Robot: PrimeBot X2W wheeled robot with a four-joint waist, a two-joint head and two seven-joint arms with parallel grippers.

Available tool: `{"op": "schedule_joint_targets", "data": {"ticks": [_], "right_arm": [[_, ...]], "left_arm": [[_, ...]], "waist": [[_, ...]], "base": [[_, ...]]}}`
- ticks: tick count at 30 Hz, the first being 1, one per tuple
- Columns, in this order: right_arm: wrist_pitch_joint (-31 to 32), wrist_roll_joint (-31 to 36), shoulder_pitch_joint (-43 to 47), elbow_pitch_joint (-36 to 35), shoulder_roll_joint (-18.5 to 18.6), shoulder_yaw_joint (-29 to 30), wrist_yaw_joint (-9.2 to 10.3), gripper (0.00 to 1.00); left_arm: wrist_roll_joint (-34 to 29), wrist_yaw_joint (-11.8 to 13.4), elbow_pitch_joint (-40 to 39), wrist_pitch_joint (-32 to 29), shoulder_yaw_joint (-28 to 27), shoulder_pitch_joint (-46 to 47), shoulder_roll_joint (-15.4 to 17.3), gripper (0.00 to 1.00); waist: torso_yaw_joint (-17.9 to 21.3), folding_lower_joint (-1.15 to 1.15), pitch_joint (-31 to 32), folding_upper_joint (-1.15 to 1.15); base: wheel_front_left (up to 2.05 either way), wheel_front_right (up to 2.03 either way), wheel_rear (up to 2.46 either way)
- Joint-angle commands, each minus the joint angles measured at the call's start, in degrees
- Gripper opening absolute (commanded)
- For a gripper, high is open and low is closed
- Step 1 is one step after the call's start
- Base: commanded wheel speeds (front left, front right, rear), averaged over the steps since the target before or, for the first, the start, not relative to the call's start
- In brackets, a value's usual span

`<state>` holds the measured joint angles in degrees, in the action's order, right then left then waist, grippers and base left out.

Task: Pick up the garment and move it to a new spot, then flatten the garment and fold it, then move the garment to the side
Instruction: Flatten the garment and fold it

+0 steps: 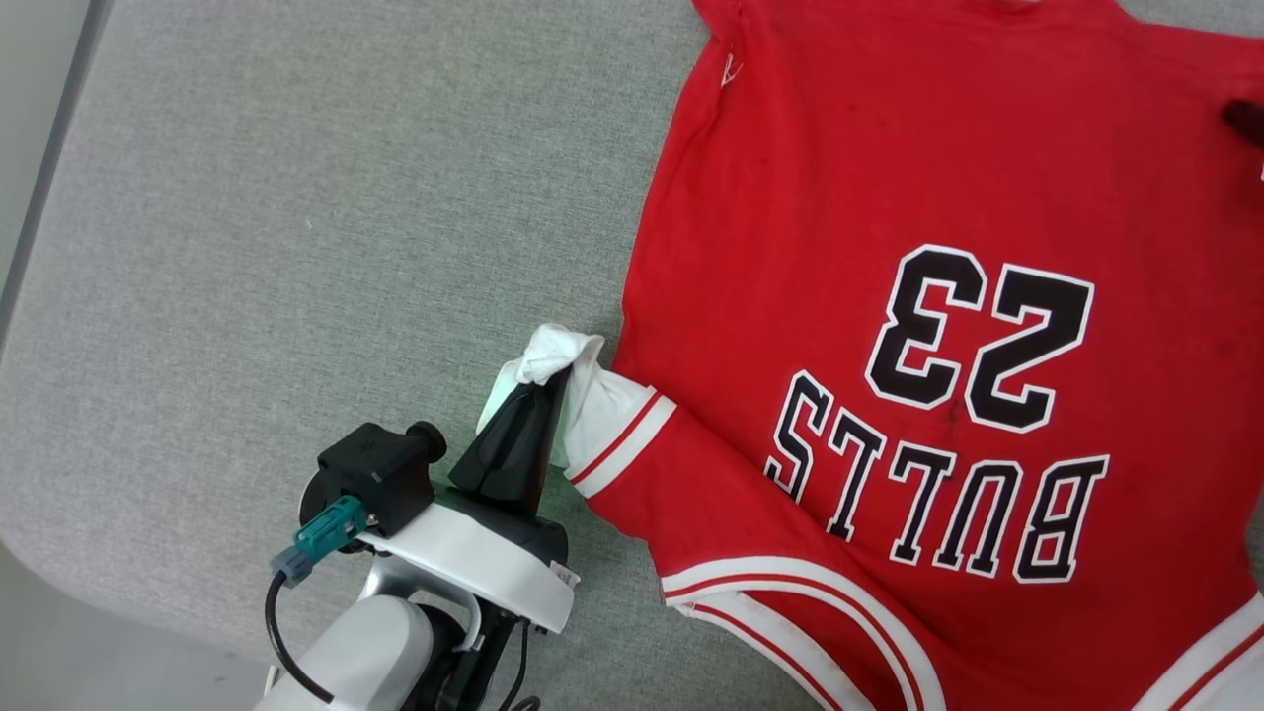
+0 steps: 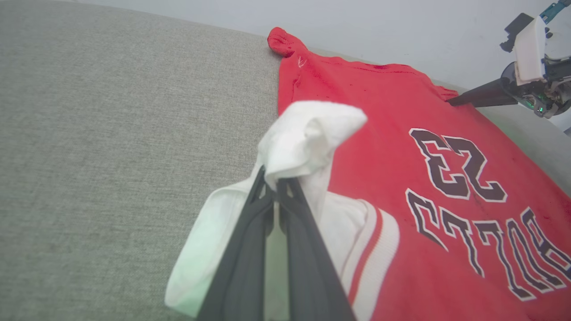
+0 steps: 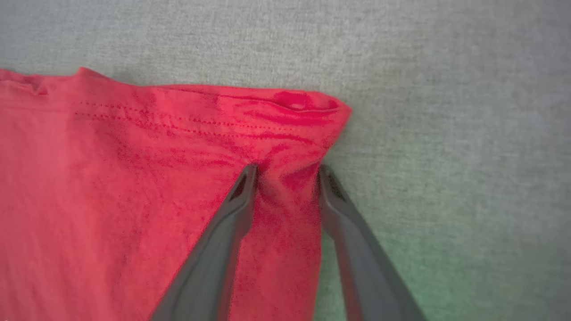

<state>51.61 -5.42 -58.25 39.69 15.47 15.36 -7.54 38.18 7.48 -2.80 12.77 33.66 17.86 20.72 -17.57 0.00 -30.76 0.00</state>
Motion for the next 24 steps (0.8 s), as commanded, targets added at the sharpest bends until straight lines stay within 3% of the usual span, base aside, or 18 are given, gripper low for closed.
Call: {"op": "schedule_joint_targets", "data": {"ticks": [1, 7, 13, 17, 19, 24], "right_arm": [[2.37, 1.61, 5.90, 3.97, -1.20, 0.05, 0.09, 0.00], [-1.24, 2.15, 4.56, 0.32, 1.68, -0.89, 0.10, 0.00], [-2.27, -1.95, 8.85, -4.07, 4.33, -4.61, 0.09, 0.00], [-2.32, -6.17, 16.19, -8.93, 5.51, -5.36, 0.09, 0.00], [-1.99, -10.05, 26.57, -15.49, 5.84, -4.82, 0.09, 0.00], [-3.51, -12.83, 41.38, -24.82, 2.24, -0.69, 0.08, 0.00]], "left_arm": [[0.32, -0.27, 0.36, 0.21, 0.05, 0.04, -0.38, 0.00], [0.93, 0.40, 2.22, -0.03, -0.06, -1.64, 0.10, 0.00], [2.60, 1.82, 4.06, -1.43, -1.22, -5.12, 2.06, 0.00], [3.67, 3.33, 4.35, -2.27, -2.07, -7.94, 3.50, 0.00], [4.86, 4.79, 3.99, -3.05, -3.13, -10.94, 4.95, 0.00], [6.32, 6.33, 3.47, -4.26, -3.92, -14.67, 6.54, 0.00]], "waist": [[-0.12, 0.00, 0.85, 0.00], [0.58, 0.00, 5.66, 0.00], [3.32, 0.00, 12.70, 0.00], [5.62, 0.00, 17.28, 0.00], [8.11, 0.00, 21.21, 0.00], [11.44, 0.00, 25.47, 0.00]], "base": [[0.00, 0.00, 0.00], [0.00, 0.00, 0.00], [0.00, 0.00, 0.00], [0.00, 0.00, 0.00], [0.00, 0.00, 0.00], [0.00, 0.00, 0.00]]}}
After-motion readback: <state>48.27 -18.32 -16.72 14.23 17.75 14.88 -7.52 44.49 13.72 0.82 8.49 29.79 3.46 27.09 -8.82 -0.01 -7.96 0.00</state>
